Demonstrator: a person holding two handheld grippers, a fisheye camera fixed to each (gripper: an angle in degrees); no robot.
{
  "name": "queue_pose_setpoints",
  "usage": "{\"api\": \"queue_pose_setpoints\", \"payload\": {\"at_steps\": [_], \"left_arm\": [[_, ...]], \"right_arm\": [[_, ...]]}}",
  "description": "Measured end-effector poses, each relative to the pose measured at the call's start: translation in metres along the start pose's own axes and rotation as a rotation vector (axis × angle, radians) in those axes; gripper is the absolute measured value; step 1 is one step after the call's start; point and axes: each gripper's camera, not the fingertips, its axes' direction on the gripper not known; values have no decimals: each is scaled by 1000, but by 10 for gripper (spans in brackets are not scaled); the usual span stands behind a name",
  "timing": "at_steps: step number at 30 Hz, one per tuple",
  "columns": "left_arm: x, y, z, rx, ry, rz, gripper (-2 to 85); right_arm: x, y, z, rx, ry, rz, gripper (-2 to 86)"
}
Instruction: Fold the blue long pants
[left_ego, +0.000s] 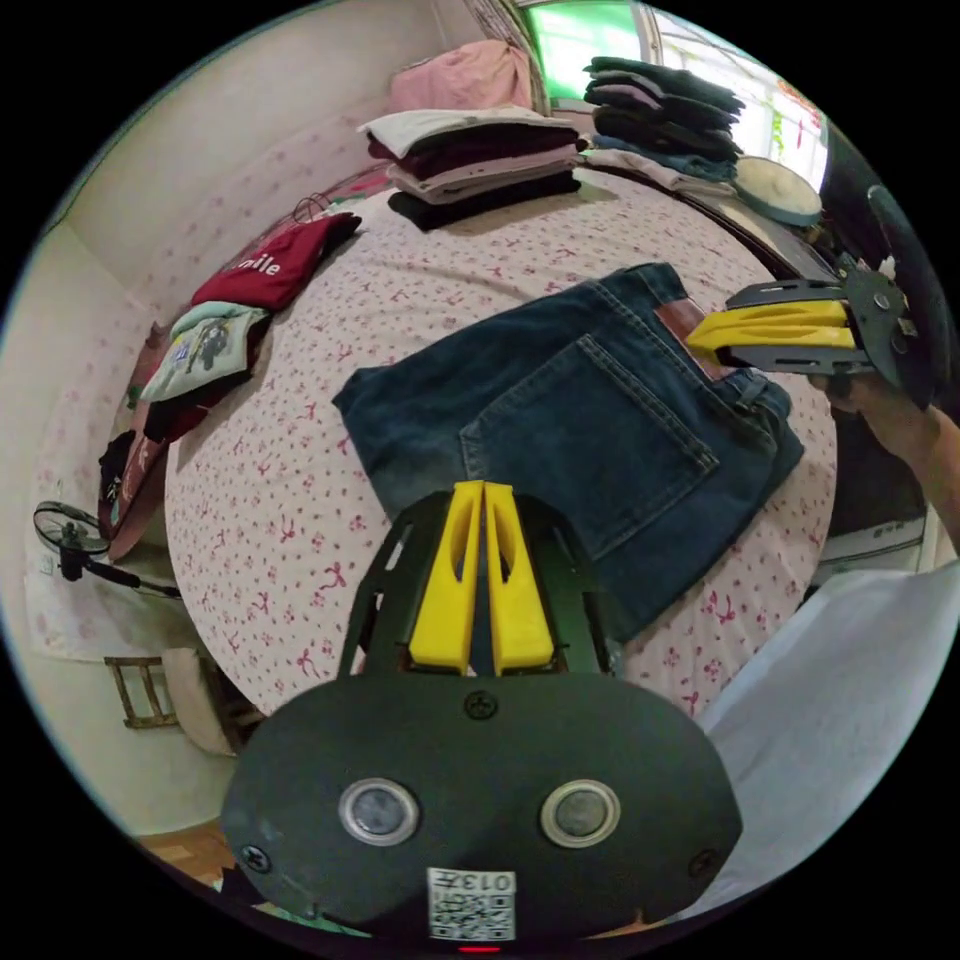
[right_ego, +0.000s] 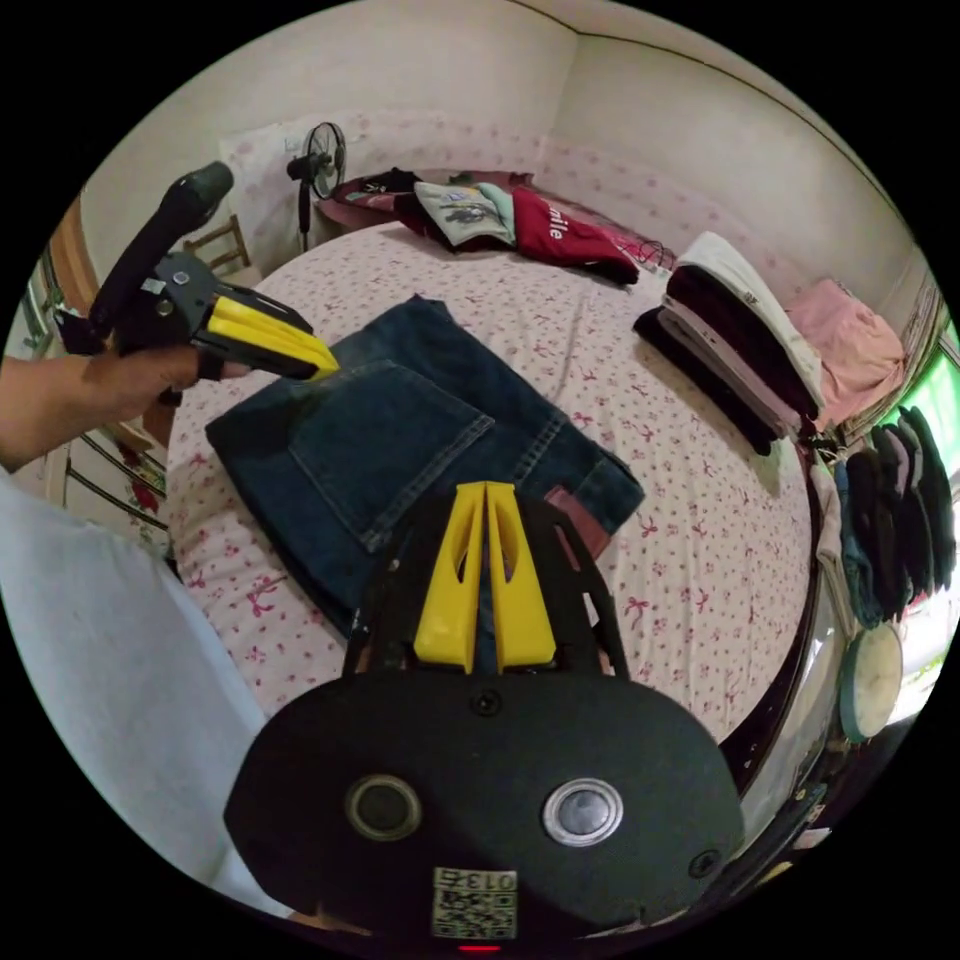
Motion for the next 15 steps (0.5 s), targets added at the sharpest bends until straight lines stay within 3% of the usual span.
{"api": "queue_pose_setpoints", "payload": {"at_steps": [4, 9, 15], "left_arm": [[-22, -32, 28, -100, 8, -35, -4], [-54, -35, 40, -72, 135, -212, -4], [-67, -63, 40, -140, 117, -147, -4]], "right_arm": [[35, -2, 37, -176, 12, 23, 0], [52, 9, 38, -100, -16, 17, 1], [80, 14, 36, -76, -72, 16, -1]]}}
